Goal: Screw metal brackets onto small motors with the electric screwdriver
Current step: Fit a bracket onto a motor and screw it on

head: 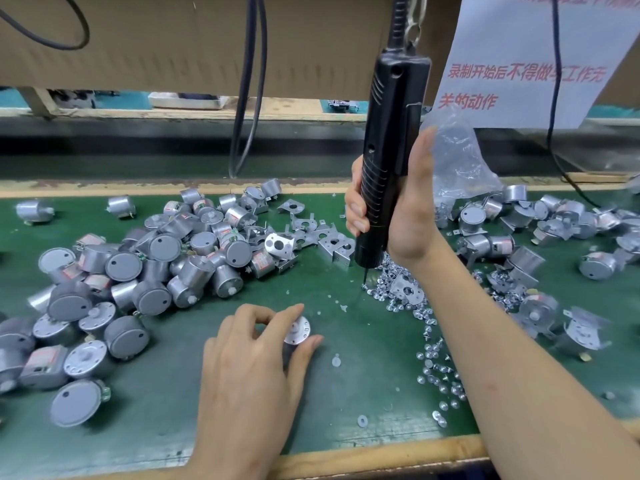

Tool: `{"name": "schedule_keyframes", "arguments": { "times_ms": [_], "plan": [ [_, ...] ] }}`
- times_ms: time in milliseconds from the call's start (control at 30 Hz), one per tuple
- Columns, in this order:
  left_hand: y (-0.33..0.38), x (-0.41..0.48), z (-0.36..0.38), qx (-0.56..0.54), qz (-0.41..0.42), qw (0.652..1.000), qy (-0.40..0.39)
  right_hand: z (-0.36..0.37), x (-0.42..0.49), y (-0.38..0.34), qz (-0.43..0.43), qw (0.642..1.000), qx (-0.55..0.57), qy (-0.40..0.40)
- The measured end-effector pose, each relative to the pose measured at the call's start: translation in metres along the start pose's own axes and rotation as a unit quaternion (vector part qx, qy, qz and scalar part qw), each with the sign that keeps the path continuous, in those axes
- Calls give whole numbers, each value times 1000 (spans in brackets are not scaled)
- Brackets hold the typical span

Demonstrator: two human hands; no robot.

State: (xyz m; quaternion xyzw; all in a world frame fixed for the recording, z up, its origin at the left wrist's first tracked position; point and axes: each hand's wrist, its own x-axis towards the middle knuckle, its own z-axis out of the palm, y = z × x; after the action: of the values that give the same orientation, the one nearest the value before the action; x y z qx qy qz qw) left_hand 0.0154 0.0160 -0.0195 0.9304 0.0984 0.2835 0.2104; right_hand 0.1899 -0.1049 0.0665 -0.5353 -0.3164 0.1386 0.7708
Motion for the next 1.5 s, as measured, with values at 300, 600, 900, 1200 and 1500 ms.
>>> {"name": "schedule_keyframes", "arguments": {
  "times_ms": [300, 600, 900, 1200, 1500],
  "plan": [
    [-1, -1, 1, 0, -10, 1000, -19, -2, 0, 0, 28, 999, 9, -16],
    [1, 0, 0, -5, -31, 999, -37, -1, 0, -2, 37, 999, 14, -31],
    [2, 0, -1, -7, -34, 998, -43, 4, -2, 0, -9, 1000, 25, -1],
    [2, 0, -1, -5, -33, 998, -44, 11, -4, 3, -22, 999, 29, 4],
    [2, 0, -1, -6, -35, 998, -46, 11, -4, 5, -1, 999, 36, -18]
  ]
}}
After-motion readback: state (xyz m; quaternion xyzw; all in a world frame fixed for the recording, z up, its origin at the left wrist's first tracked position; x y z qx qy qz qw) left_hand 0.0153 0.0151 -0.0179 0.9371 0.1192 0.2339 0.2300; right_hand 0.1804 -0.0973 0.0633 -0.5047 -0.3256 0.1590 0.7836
